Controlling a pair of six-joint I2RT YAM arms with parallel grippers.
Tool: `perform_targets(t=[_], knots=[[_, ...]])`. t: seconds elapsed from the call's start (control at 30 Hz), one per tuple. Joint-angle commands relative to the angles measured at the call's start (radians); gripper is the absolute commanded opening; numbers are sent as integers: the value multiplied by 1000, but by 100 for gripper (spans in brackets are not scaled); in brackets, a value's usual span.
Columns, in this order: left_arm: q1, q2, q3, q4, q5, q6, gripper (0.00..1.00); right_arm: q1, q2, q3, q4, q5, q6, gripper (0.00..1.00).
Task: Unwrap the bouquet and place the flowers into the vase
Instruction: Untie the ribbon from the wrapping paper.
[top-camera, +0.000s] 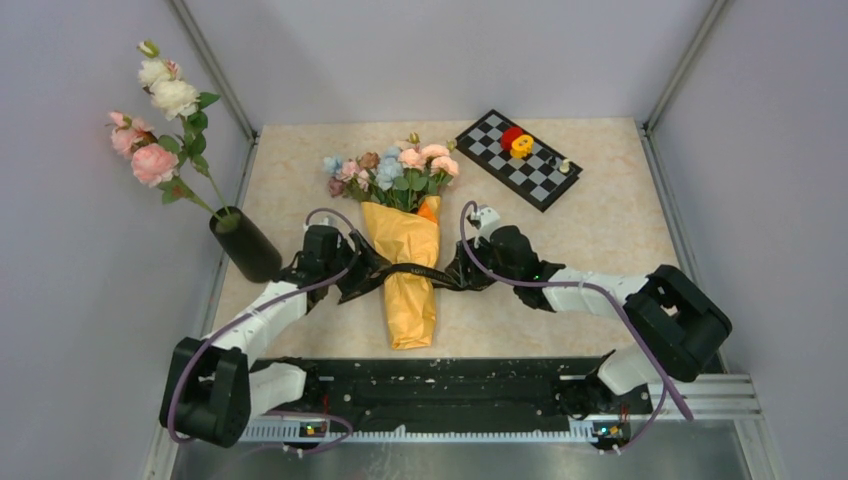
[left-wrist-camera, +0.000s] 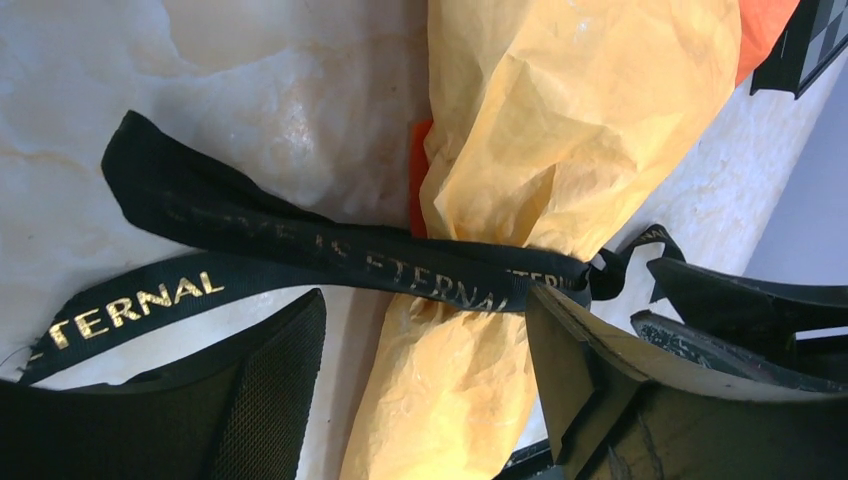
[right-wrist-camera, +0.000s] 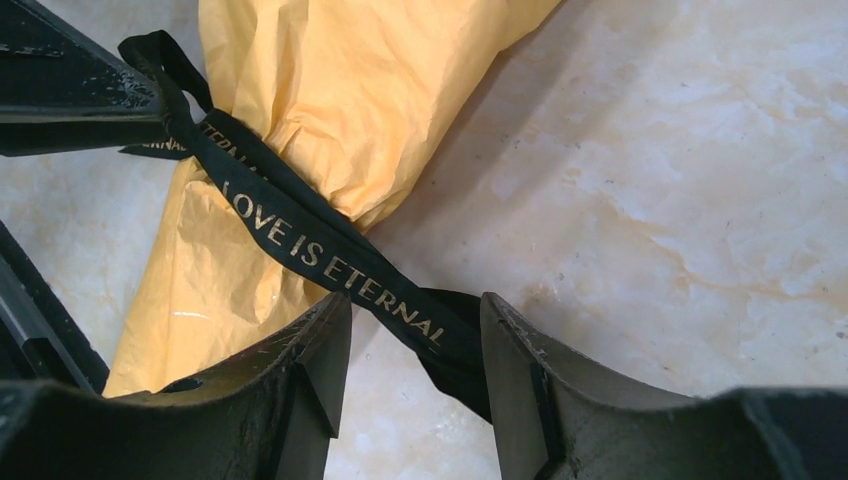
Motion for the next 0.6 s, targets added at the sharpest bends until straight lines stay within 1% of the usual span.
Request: perform_targets(t=[0.0,0.3,0.4,0.47,0.57], knots=[[-5,35,38,108,-11,-37,74,3,2,40,42,-28,-19,51],[-10,95,39,171,-21,-69,64,3,6,32,53,-39,-17,50],[-10,103,49,171,-27,-68,57,3,13,33,57,-45,-19,50],[-10,106,54,171,-29,-63,52,3,24,38,61,-60,-16,53],[-12,104,55,167,-41,-54,40,3,41,50,67,-91,-15,55]])
